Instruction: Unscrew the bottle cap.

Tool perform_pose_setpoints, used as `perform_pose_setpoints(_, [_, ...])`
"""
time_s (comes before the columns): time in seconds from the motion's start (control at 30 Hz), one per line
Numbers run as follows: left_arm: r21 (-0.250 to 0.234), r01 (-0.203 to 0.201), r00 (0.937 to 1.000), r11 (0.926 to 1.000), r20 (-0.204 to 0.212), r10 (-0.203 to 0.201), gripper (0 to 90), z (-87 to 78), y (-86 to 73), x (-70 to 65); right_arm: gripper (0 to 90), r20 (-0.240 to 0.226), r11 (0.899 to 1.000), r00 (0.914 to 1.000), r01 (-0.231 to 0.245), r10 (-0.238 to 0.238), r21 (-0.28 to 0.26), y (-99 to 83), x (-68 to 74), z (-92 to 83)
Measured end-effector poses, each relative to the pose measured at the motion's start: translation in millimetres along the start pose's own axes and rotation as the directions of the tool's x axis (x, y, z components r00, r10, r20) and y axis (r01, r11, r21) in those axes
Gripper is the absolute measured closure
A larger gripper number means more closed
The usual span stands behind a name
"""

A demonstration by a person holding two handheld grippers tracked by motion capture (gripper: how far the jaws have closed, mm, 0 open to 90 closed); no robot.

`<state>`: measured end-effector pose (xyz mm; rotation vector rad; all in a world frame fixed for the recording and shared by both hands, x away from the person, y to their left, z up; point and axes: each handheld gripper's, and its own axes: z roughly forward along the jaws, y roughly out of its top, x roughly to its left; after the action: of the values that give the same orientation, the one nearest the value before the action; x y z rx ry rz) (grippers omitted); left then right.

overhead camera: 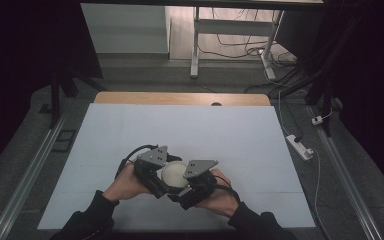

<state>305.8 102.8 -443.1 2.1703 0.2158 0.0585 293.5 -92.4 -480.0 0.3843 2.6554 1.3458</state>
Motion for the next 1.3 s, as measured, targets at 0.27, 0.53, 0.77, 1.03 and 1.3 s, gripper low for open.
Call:
perform_pose_setpoints(0.27, [-0.006, 0.134, 0.9782, 0.991, -0.159, -0.133, 7.6, 8.7, 7.4, -6.1, 6.5, 0.11, 0.999, 0.9925, -0.054, 0.053, 0.004, -1.0, -6.6, -0.1])
perform_pose_setpoints(0.53, [-0.005, 0.165, 0.9623, 0.9863, -0.219, -0.162, 5.8, 14.5, 11.5, -9.9, 6.4, 0.131, 0.997, 0.9886, -0.075, 0.074, 0.006, -2.2, -8.1, 0.4])
perform_pose_setpoints(0.77, [-0.022, 0.075, 0.9957, 0.9969, -0.053, -0.076, 0.6, -16.9, 9.4, -1.4, 6.4, 0.055, 0.999, 0.9977, -0.038, 0.038, -0.003, -1.9, -5.9, -0.7])
perform_pose_setpoints(1.03, [0.043, -0.1, 0.9914, 0.994, 0.089, 0.096, 2.6, -15.8, 5.1, -8.9, 6.4, -0.086, 0.999, 0.9951, 0.046, -0.048, -0.023, 1.8, 7.9, 0.3])
perform_pose_setpoints(1.3, [0.034, -0.12, 0.9904, 0.9922, 0.073, 0.117, 8.1, -14.4, 4.7, -12.6, 6.4, -0.09, 0.997, 0.9931, 0.073, -0.074, -0.021, 2.9, 13.2, 0.5])
